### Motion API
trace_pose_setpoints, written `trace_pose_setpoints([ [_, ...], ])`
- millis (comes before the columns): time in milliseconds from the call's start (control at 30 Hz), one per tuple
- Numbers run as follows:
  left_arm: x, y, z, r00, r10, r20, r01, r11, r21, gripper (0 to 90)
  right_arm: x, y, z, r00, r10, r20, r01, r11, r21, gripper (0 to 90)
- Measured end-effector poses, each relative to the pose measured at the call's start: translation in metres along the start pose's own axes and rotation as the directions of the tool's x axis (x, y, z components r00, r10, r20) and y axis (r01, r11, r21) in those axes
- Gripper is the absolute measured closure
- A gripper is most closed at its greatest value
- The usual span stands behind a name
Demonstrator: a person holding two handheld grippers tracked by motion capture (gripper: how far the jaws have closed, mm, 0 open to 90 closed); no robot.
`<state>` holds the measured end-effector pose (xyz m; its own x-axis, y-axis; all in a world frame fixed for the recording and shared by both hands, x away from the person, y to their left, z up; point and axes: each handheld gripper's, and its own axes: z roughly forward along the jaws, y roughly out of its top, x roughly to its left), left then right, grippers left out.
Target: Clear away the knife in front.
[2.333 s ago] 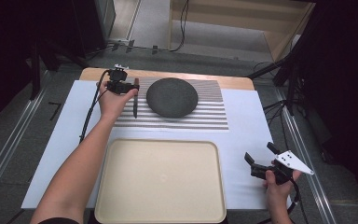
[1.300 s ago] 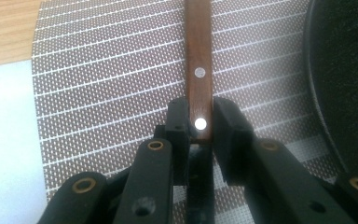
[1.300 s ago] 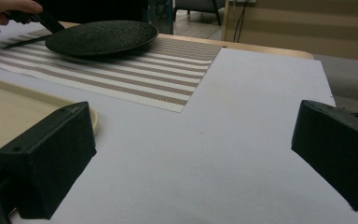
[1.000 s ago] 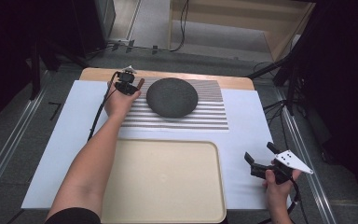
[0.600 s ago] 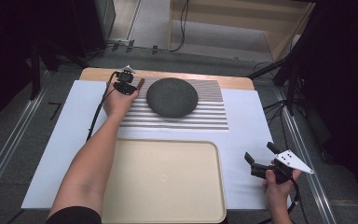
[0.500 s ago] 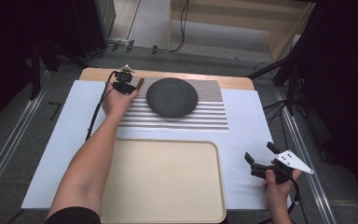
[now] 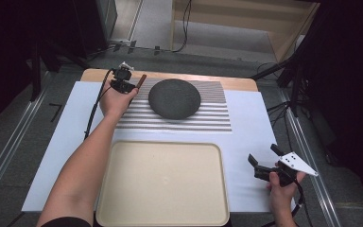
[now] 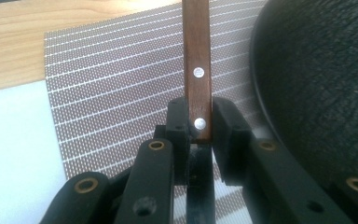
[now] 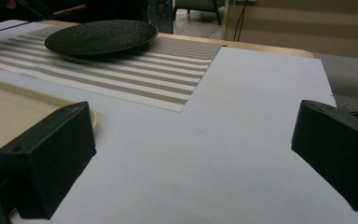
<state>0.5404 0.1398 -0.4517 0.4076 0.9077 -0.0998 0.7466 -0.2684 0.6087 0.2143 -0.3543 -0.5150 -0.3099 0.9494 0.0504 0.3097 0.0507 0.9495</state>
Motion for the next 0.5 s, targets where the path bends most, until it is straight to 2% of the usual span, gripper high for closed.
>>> trace_pose_setpoints([
  [167, -0.002, -0.005, -0.012, 1.0, 0.002, 0.006, -0.002, 0.9994, -0.034, 76.9, 0.0, 0.0, 0.0, 1.0, 0.005, -0.004, -0.005, 1.0, -0.002, 0.0],
  [500, -0.007, -0.018, -0.035, 0.9984, 0.04, 0.04, -0.038, 0.9984, -0.043, 76.8, 0.0, 0.0, 0.0, 1.0, 0.001, -0.004, -0.001, 1.0, -0.001, 0.0],
])
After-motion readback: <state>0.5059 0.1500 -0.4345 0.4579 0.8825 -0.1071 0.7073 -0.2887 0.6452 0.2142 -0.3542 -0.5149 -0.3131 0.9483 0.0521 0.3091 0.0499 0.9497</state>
